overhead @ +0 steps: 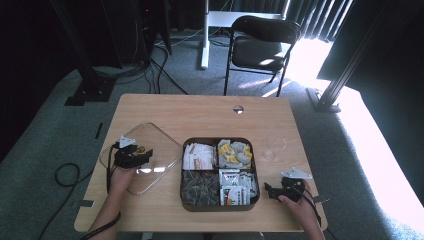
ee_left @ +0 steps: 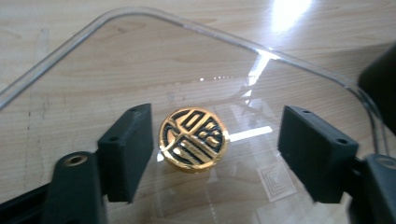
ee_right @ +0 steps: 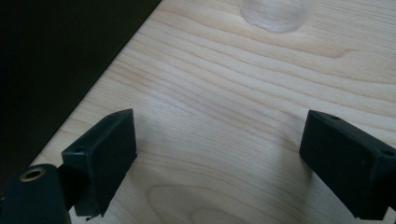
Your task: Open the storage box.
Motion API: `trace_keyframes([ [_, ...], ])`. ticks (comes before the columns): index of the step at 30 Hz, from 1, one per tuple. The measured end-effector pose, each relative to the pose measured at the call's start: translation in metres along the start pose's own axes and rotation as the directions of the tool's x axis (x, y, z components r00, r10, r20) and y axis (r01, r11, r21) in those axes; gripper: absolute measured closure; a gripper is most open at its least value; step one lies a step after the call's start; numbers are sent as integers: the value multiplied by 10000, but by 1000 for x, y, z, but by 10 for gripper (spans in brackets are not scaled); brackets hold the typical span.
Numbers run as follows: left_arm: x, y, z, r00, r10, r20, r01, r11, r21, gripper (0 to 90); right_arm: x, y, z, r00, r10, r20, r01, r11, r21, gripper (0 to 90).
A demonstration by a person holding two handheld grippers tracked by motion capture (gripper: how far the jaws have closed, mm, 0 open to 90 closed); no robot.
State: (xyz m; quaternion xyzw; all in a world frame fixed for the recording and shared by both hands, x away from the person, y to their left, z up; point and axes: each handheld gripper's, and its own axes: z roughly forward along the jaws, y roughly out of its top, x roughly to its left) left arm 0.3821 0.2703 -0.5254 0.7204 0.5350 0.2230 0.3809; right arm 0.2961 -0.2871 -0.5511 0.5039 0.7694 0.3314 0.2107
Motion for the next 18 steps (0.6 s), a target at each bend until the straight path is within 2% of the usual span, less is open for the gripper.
trace_keyframes([
  [2, -2, 1, -3, 9999, 16, -101, -18, 9998, -184, 173, 0, 0, 0, 10000, -13, 3, 13, 10000, 7, 104],
  [5, -3, 2, -10, 9999, 87, -119, -93, 9989, -464, 135, 0, 0, 0, 10000, -6, 1, 6, 10000, 4, 104],
  [8, -5, 1, -14, 9996, 187, 226, -174, 9983, -561, 123, 0, 0, 0, 10000, -7, 1, 7, 10000, 6, 104],
  [9, -6, 1, -15, 9989, 270, 372, -253, 9987, -437, 85, 0, 0, 0, 10000, -6, -1, 6, 10000, 6, 104],
  [12, -10, -3, -19, 9959, 649, 634, -628, 9974, -349, 80, 0, 0, 0, 10000, -7, 0, 7, 10000, 5, 104],
  [13, -10, -3, -19, 9959, 649, 634, -628, 9974, -349, 47, 0, 0, 0, 10000, -7, 0, 7, 10000, 5, 104],
  [14, -12, -5, -21, 9937, 706, 867, -689, 9974, -218, 47, 0, 0, 0, 10000, -2, 0, 2, 10000, 6, 104],
  [15, -13, -6, -22, 9933, 759, 871, -741, 9970, -236, 0, 0, 0, 0, 10000, -7, 0, 7, 10000, 5, 103],
  [18, -16, -9, -25, 9897, 990, 1037, -962, 9949, -313, 0, 0, 0, 0, 10000, -6, 1, 6, 10000, 5, 104],
])
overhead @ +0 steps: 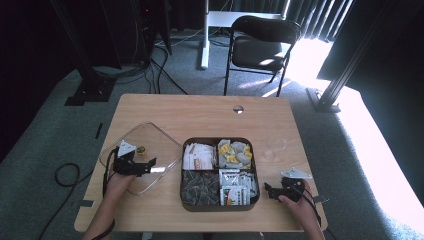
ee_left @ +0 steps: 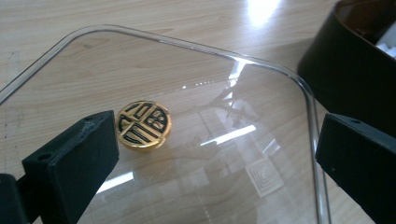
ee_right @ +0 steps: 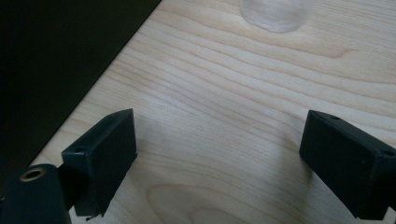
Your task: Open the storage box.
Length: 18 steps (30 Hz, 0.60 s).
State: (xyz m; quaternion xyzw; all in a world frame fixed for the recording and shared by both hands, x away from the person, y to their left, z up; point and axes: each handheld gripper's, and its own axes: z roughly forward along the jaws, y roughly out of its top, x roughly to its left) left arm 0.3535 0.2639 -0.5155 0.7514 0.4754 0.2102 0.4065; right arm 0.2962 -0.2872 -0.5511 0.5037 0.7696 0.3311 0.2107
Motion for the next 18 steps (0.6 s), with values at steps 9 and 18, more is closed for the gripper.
trace_keyframes([
  [9, -18, -7, -4, 9957, 820, 437, -830, 9964, 201, 0, 0, 0, 0, 10000, -5, 2, 5, 10000, 2, 104],
  [18, -40, -14, -6, 9872, 1181, 1073, -1222, 9919, 331, 0, 0, 0, 0, 10000, 0, 1, 0, 10000, 0, 104],
])
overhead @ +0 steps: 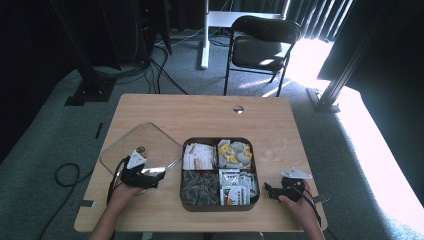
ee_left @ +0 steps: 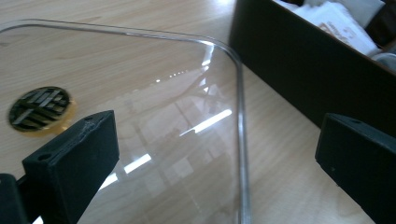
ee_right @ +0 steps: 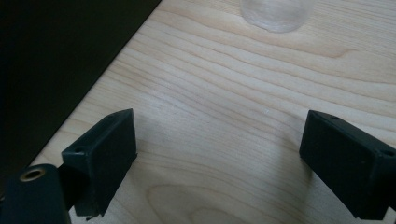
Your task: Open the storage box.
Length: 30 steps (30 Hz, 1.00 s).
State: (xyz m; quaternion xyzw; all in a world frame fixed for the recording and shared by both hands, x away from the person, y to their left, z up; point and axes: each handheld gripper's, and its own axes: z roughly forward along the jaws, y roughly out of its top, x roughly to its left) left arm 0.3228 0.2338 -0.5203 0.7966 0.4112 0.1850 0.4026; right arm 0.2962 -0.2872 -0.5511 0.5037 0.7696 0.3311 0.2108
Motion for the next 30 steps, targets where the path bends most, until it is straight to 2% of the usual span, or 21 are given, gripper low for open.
trace_keyframes([
  [2, -3, -1, 0, 9999, 133, 8, -133, 9999, 73, 0, 0, 0, 0, 10000, -1, -1, 1, 10000, 1, 104],
  [7, -9, -5, -2, 9998, 125, 161, -126, 9999, 72, 0, 0, 0, 0, 10000, -9, 2, 9, 10000, 3, 104],
  [15, -30, -14, -5, 9955, 624, 716, -658, 9968, 450, 0, 0, 0, 0, 10000, 18, -2, -18, 10000, 0, 104],
  [20, -40, -19, -5, 9892, 973, 1093, -1031, 9935, 487, 0, 0, 0, 0, 10000, -12, 1, 12, 10000, 8, 104],
  [22, -43, -21, -4, 9845, 1090, 1372, -1168, 9919, 501, 0, 0, 0, 0, 10000, 0, -2, 0, 10000, -4, 104],
  [24, -48, -23, -4, 9803, 1388, 1402, -1482, 9872, 589, 0, 0, 0, 0, 10000, -1, -2, 1, 10000, -3, 104],
  [30, -58, -29, -3, 9682, 1611, 1913, -1811, 9791, 920, 0, 0, 0, 0, 10000, -3, -1, 3, 10000, 0, 104],
])
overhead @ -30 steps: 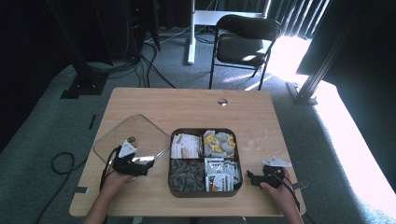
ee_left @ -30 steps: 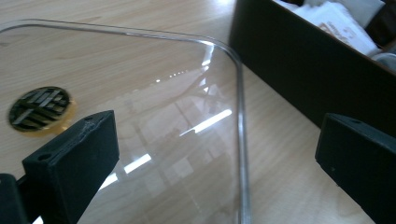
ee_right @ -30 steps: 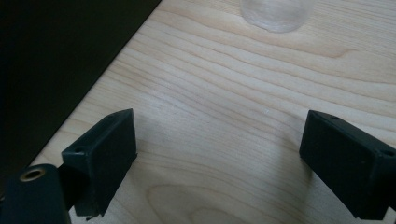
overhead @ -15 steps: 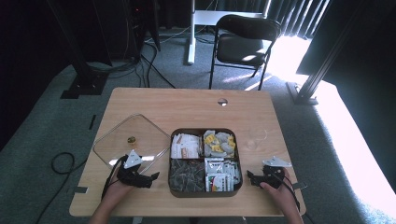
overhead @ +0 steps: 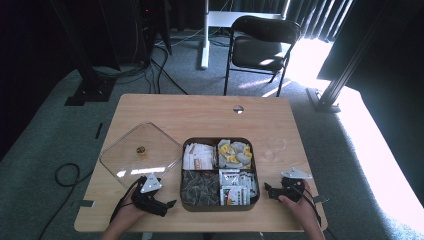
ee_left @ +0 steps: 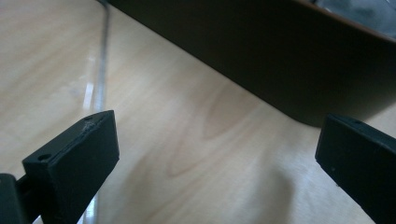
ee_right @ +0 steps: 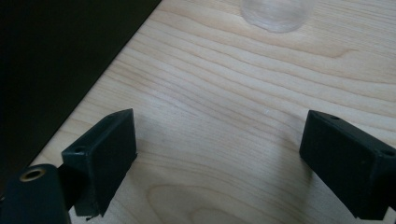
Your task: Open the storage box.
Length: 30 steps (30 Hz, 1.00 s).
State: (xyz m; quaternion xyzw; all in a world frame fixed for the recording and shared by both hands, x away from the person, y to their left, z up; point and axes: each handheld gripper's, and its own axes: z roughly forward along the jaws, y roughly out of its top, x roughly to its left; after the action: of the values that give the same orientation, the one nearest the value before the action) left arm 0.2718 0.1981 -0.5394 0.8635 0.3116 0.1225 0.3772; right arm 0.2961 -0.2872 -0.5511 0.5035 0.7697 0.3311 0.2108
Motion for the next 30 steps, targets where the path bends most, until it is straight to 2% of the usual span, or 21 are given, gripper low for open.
trace_keyframes([
  [3, -2, -2, 4, 9997, 220, -119, -215, 9992, 343, 0, 0, 0, 0, 10000, 3, -1, -3, 10000, -2, 103],
  [8, -3, -4, 6, 9990, 270, -350, -250, 9980, 588, 0, 0, 0, 0, 10000, -4, 0, 4, 10000, 1, 103],
  [13, -3, -5, 7, 9988, 53, -495, -20, 9977, 672, 0, 0, 0, 0, 10000, -7, -1, 7, 10000, 7, 103],
  [16, -3, -5, 6, 9990, 134, -425, -104, 9975, 697, 0, 0, 0, 0, 10000, -2, 3, 2, 10000, 9, 104],
  [19, -7, -6, 6, 9986, 523, -25, -519, 9962, 703, 0, 0, 0, 0, 10000, -8, -1, 8, 10000, 11, 103],
  [20, -8, -6, 6, 9986, 526, -18, -524, 9961, 714, 0, 0, 0, 0, 10000, -6, -3, 6, 10000, 9, 103],
  [24, -10, -4, 8, 9992, 165, -374, -138, 9974, 700, 0, 0, 0, 0, 10000, -19, -17, 19, 10000, 7, 104],
  [30, -12, -3, 9, 9985, -4, -553, 41, 9977, 671, 0, 1, 0, 0, 9998, -159, -138, 159, 9999, -5, 103],
])
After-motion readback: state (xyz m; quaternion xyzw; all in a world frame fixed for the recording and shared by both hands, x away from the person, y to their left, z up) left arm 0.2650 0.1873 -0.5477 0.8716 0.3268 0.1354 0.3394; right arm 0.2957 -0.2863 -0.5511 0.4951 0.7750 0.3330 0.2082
